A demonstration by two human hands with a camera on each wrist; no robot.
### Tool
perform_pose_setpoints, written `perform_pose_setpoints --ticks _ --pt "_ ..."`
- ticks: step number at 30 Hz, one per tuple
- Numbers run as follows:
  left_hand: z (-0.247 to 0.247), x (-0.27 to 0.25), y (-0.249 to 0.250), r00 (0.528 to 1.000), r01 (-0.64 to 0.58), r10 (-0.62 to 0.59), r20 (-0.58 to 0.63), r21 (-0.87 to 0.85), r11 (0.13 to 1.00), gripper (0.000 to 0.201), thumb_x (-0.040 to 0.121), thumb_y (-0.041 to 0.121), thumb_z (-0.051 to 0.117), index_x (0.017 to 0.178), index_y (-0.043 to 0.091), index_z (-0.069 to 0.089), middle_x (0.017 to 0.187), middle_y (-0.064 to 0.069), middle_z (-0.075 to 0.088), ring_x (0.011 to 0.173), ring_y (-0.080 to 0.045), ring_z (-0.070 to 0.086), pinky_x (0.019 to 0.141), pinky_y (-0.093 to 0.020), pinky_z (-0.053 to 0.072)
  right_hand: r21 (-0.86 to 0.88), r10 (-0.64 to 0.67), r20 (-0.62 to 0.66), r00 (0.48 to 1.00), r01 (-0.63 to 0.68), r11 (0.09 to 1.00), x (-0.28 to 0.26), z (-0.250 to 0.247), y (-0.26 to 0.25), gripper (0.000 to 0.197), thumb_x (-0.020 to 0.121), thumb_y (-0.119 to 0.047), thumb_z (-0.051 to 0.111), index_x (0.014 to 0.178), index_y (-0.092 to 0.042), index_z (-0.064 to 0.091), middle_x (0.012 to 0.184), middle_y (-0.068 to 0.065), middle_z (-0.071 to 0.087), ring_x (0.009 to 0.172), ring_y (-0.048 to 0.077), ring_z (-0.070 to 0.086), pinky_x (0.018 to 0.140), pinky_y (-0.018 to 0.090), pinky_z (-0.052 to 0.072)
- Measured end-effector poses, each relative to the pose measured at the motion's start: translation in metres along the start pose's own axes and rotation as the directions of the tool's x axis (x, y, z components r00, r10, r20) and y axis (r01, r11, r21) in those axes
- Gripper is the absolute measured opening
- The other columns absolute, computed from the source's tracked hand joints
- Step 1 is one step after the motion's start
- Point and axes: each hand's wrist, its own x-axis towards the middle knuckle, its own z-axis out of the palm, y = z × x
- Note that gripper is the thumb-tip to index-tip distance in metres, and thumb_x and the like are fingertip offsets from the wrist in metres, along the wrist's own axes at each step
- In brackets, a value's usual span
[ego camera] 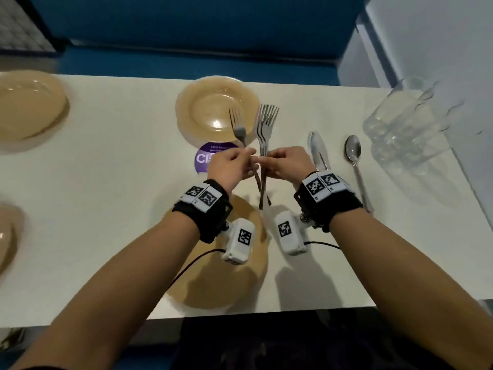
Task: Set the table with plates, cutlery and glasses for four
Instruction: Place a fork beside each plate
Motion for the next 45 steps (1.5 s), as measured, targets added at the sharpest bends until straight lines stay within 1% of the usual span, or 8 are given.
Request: perform_pose_setpoints --ticks 3,7,11,15,19,24,31,45 --pt "-0.077 -0.009 0.008 0.993 -0.03 0.044 -0.11 0.128 0.991 0.016 0.095 0.015 0.054 0.092 0.008 0.068 0.075 -0.006 0.068 0.063 -0.012 0.064 0.066 -0.022 0.058 -0.056 -0.022 0.006 1.0 0.022 0.998 -0.007 0.053 -0.011 0.019 0.082 -0.002 0.068 0.066 -0.007 0.062 0.065 0.008 0.061 0.059 0.014 0.061 0.058 0.016 0.057" --pt "-0.178 -0.019 -0.001 0.984 0.048 0.001 -0.178 0.272 0.961 0.014 0.093 0.01 0.056 0.093 0.002 0.068 0.069 -0.008 0.065 0.044 -0.006 0.06 0.053 -0.017 0.056 -0.156 -0.037 0.016 0.999 0.039 0.987 -0.015 0.119 -0.015 0.006 0.082 -0.007 0.07 0.078 -0.003 0.069 0.068 0.006 0.063 0.065 0.017 0.064 0.077 0.03 0.058" --pt "-0.228 -0.036 -0.031 0.986 0.15 -0.095 -0.134 0.494 0.857 0.018 0.089 0.015 0.064 0.072 0.009 0.068 0.076 -0.014 0.071 0.058 -0.02 0.067 0.065 -0.032 0.06 -0.215 0.006 0.03 1.0 0.001 0.977 -0.022 0.161 -0.008 0.019 0.084 -0.009 0.069 0.098 0.003 0.07 0.081 0.009 0.066 0.079 0.02 0.065 0.084 0.032 0.057" --pt "-0.237 -0.051 -0.06 0.98 0.199 -0.169 -0.107 0.571 0.797 0.015 0.086 0.016 0.067 0.072 0.01 0.066 0.076 -0.012 0.07 0.065 -0.026 0.069 0.069 -0.035 0.06 -0.263 0.027 0.019 0.999 -0.021 0.965 -0.032 0.175 -0.001 0.022 0.086 -0.01 0.067 0.103 0.001 0.069 0.078 0.006 0.065 0.08 0.018 0.064 0.084 0.028 0.056" --pt "-0.233 -0.063 -0.074 0.978 0.207 -0.178 -0.107 0.581 0.787 0.016 0.085 0.018 0.069 0.072 0.01 0.064 0.068 -0.005 0.069 0.054 -0.014 0.066 0.057 -0.025 0.059 -0.313 0.041 0.015 0.999 -0.034 0.949 -0.037 0.179 0.002 0.022 0.086 -0.014 0.067 0.104 -0.001 0.069 0.089 0.009 0.067 0.077 0.014 0.064 0.08 0.025 0.055" --pt "-0.23 -0.066 -0.077 0.981 0.192 -0.14 -0.132 0.65 0.735 0.017 0.078 0.028 0.075 0.074 0.015 0.065 0.076 0.0 0.07 0.074 -0.017 0.069 0.076 -0.028 0.057 -0.337 0.048 0.018 0.999 -0.039 0.941 -0.044 0.181 0.005 0.022 0.085 -0.016 0.067 0.104 -0.006 0.069 0.096 0.009 0.069 0.088 0.018 0.067 0.084 0.026 0.055" --pt "-0.226 -0.076 -0.071 0.981 0.188 -0.123 -0.149 0.599 0.778 0.017 0.071 0.012 0.079 0.085 0.012 0.069 0.072 0.002 0.061 0.075 -0.02 0.068 0.071 -0.033 0.06 -0.363 0.055 0.004 0.998 -0.05 0.93 -0.046 0.178 0.011 0.024 0.084 -0.019 0.068 0.105 -0.007 0.069 0.101 0.01 0.07 0.092 0.02 0.069 0.088 0.033 0.056" --pt "-0.227 -0.07 -0.08 0.984 0.171 -0.1 -0.149 0.618 0.768 0.017 0.071 0.016 0.079 0.086 0.014 0.071 0.081 0.0 0.065 0.081 -0.019 0.069 0.079 -0.033 0.059 -0.382 0.027 0.008 1.0 -0.022 0.924 -0.05 0.174 0.008 0.024 0.085 -0.019 0.068 0.106 -0.007 0.069 0.101 0.01 0.07 0.093 0.02 0.069 0.084 0.028 0.056"
